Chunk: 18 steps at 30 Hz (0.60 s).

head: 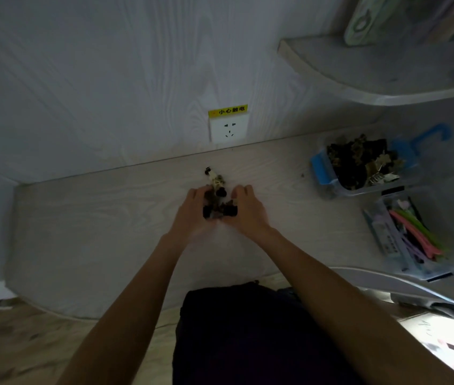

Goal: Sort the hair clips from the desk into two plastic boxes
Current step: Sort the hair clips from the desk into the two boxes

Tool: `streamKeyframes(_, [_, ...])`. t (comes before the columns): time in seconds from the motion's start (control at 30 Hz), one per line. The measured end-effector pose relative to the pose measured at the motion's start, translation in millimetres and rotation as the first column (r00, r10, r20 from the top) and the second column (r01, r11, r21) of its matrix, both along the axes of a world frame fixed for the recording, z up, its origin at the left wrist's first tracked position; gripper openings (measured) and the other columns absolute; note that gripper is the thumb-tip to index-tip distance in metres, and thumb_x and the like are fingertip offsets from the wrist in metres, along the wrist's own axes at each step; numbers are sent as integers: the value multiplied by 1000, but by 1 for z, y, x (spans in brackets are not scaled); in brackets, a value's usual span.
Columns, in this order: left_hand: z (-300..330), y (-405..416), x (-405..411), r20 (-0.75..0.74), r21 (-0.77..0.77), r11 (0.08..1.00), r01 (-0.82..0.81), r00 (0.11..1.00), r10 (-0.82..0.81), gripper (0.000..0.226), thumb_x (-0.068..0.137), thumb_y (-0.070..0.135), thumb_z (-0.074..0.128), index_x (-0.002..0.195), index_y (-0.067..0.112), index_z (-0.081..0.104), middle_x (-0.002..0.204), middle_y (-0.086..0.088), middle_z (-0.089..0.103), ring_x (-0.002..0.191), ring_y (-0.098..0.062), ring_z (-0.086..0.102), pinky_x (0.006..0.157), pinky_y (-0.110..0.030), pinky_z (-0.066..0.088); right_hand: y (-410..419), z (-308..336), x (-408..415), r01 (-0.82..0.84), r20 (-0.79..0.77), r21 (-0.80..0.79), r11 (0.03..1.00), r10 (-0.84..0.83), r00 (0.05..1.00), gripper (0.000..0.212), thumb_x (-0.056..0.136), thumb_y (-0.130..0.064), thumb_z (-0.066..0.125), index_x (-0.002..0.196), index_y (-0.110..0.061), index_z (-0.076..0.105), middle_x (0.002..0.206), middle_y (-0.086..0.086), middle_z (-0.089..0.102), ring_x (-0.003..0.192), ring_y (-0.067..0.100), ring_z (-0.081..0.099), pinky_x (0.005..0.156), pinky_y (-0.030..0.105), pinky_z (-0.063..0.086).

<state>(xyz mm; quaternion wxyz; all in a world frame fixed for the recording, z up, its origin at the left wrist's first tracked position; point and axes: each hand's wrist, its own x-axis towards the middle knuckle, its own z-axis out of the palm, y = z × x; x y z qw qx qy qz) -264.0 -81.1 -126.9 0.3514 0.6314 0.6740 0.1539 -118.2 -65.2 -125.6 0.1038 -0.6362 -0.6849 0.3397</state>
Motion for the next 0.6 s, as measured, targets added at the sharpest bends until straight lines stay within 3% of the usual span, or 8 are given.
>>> streamKeyframes(0.07, [-1,-3,3,36,13,1000,-10,999,9,73,72,18,75,135,15,37,131,-11,40,109,-28,54,89,-34,43,-2,2,4,-10,-42,-15,1000,10,999,54,73,-27,75,112,-7,44,120,12,45,94,27,55,70,31,41])
streamKeyframes(0.17, [-2,-5,8,11,16,1000,16,1000,-16,66,74,18,71,132,16,40,128,-10,44,109,-27,52,86,-29,39,-3,8,11,-67,-105,-78,995,58,993,67,76,-25,72,131,-12,37,133,11,41,111,26,52,88,34,42])
streamKeyframes(0.23, [-3,-4,10,-18,6,999,35,999,-35,61,75,22,70,129,17,43,127,-8,48,111,-25,51,87,-30,38,-3,10,13,-127,-76,-104,986,119,990,64,80,-24,68,135,-13,37,136,12,40,118,28,48,96,36,40])
streamKeyframes(0.47, [-2,-10,18,-19,-49,994,99,995,-100,69,77,21,71,136,18,36,135,-10,43,112,-28,52,92,-34,40,-5,12,13,-144,-8,-68,987,144,990,39,79,-22,69,113,-8,56,118,13,53,101,28,55,84,34,43])
streamKeyframes(0.6, [-7,-21,20,156,-42,999,-32,987,38,56,79,18,70,129,19,43,124,-8,54,106,-22,59,90,-27,43,-14,14,21,-78,-164,-75,994,65,984,36,81,-18,67,114,-7,60,115,16,61,107,29,56,89,33,42])
